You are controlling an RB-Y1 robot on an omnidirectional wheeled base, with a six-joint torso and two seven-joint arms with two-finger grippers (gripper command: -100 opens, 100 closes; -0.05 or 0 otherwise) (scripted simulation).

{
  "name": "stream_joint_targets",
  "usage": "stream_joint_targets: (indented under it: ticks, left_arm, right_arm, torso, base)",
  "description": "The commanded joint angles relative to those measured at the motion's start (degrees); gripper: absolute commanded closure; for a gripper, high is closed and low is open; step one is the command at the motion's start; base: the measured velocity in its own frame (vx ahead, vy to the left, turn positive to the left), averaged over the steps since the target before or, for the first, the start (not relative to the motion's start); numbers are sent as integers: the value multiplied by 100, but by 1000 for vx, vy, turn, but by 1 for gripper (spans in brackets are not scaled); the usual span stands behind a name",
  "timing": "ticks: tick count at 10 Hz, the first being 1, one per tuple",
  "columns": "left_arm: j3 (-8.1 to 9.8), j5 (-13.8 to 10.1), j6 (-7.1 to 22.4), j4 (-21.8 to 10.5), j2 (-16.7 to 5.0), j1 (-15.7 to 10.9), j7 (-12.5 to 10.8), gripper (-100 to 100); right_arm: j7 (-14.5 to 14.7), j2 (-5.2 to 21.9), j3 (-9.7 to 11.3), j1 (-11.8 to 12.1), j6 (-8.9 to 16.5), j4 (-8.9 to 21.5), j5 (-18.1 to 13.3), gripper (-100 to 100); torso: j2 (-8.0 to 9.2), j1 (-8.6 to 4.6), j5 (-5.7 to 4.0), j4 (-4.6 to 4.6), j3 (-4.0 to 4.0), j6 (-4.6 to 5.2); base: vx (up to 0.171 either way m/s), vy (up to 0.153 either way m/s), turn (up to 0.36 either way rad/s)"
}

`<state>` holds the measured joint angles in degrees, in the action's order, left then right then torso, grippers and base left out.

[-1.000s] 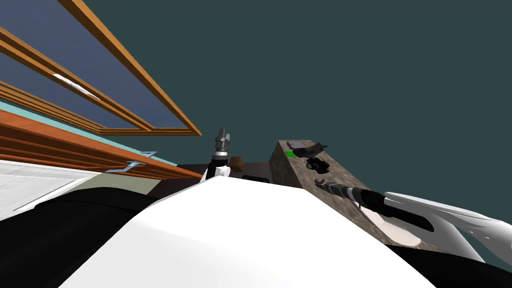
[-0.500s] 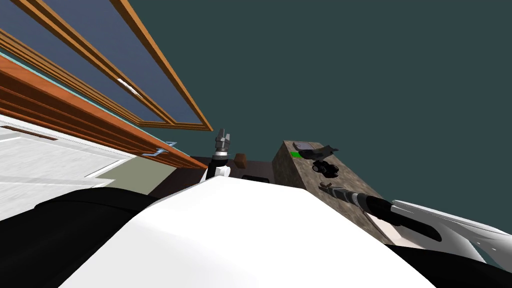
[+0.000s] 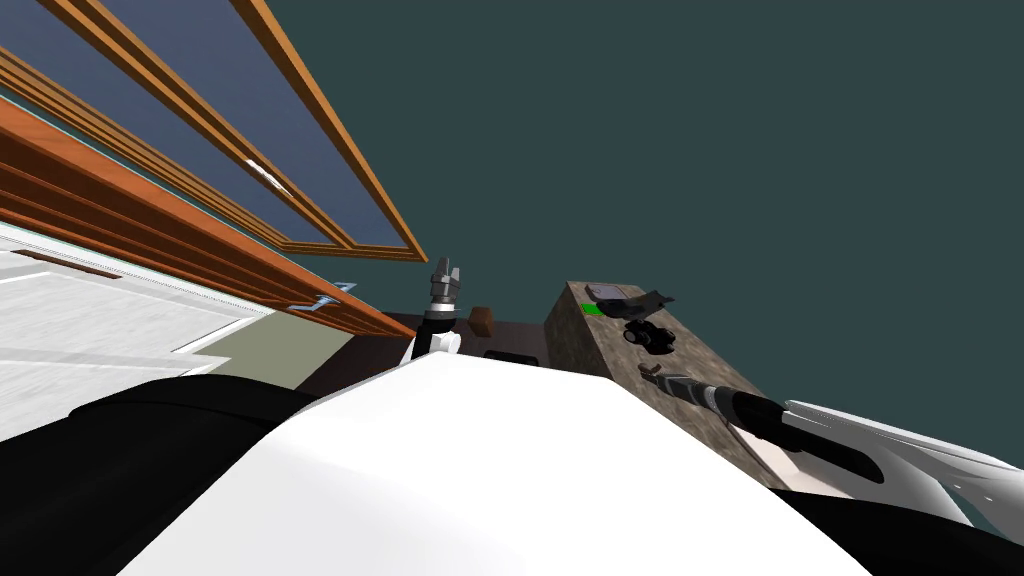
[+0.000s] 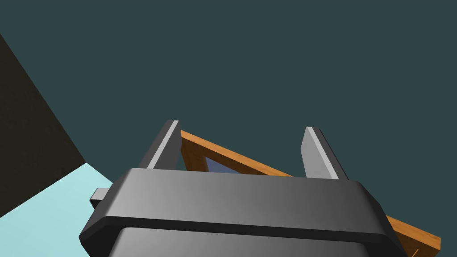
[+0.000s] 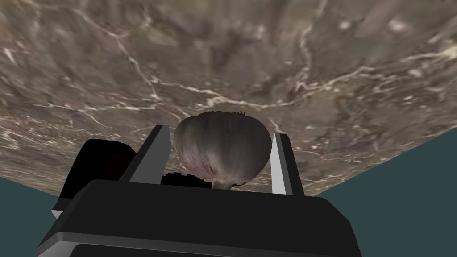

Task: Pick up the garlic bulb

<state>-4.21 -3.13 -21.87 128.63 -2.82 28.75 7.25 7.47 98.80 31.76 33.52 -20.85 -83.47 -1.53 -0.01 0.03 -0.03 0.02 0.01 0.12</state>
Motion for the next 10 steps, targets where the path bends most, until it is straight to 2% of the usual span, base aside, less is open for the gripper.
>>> stream_joint_targets:
  ticks: [1,2,3,5,8,9,10]
  left_arm:
    - [0,0,0,0,0,0,0,0]
    - [0,0,0,0,0,0,0,0]
    - [0,0,0,0,0,0,0,0]
    - [1,0,0,0,0,2,0,0]
    - [0,0,0,0,0,1,0,0]
    - [1,0,0,0,0,2,0,0]
    - [0,0,0,0,0,0,0,0]
  right_arm:
    - [0,0,0,0,0,0,0,100]
    - [0,0,0,0,0,0,0,0]
    - [-38,68,48,-85,33,-113,-76,100]
    - [16,270,25,-94,76,-377,-92,100]
    - [89,538,-6,-106,133,-728,-113,100]
    - [57,471,4,-110,143,-665,-109,100]
    - [62,482,6,-112,156,-689,-116,0]
  torso:
    - [0,0,0,0,0,0]
    - [0,0,0,0,0,0]
    - [-1,0,0,0,0,0]
    - [-22,-7,2,-5,-12,16]
    - [-29,1,3,-5,-16,-3]
    - [-28,1,3,-6,-16,2]
    - [-18,0,1,-4,-11,-4]
  base:
    - [0,0,0]
    - [0,0,0]
    - [49,-12,-205]
    - [87,-22,-302]
    - [77,-10,-181]
    - [37,0,-58]
    - [5,1,11]
